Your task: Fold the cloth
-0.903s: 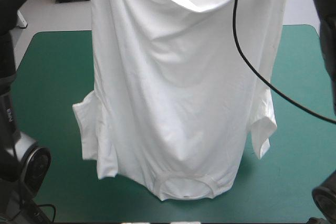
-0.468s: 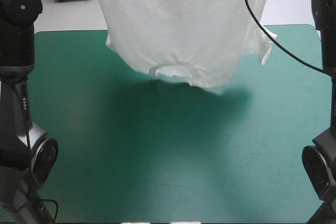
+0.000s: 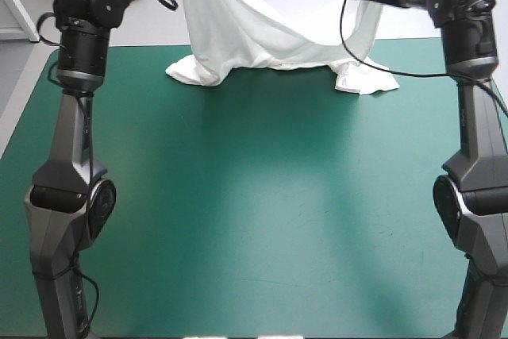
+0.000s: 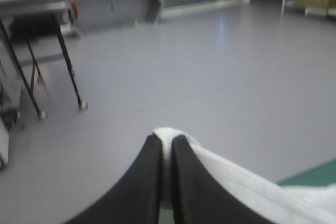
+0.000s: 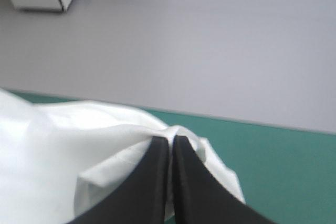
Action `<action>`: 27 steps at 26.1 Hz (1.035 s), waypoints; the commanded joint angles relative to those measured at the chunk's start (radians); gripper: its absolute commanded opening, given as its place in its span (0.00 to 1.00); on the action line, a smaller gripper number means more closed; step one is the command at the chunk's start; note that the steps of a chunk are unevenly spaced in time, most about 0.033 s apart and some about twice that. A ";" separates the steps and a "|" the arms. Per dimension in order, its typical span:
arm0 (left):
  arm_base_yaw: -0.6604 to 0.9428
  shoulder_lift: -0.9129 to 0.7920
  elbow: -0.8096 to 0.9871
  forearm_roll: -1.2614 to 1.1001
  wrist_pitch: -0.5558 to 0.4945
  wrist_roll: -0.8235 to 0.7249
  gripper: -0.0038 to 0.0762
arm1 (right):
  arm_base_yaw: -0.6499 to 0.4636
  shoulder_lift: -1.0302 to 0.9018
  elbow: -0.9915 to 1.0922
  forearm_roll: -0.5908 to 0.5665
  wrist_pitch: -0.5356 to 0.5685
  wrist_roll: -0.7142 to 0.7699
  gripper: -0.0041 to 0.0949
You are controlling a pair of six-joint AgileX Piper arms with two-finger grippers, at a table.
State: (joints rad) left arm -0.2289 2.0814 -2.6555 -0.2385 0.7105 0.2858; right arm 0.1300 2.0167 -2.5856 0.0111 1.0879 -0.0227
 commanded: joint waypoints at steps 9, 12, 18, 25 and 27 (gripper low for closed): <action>0.006 0.114 -0.021 0.046 0.334 -0.128 0.02 | -0.007 0.096 -0.004 0.073 0.161 -0.010 0.03; 0.012 0.117 -0.021 0.066 0.392 -0.138 0.02 | -0.009 0.097 0.031 0.072 0.161 -0.018 0.03; 0.029 0.115 0.007 0.097 0.577 -0.145 0.02 | -0.029 0.044 0.200 0.108 0.163 -0.017 0.03; 0.022 0.044 0.143 0.043 0.576 -0.141 0.02 | -0.076 -0.160 0.609 0.166 0.111 -0.055 0.03; 0.011 -0.035 0.371 0.043 0.535 -0.113 0.02 | -0.076 -0.223 0.733 0.166 0.078 -0.062 0.03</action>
State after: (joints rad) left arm -0.2059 2.1699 -2.4189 -0.1744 1.2555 0.1608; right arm 0.0624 1.9063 -1.9200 0.1615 1.2248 -0.0659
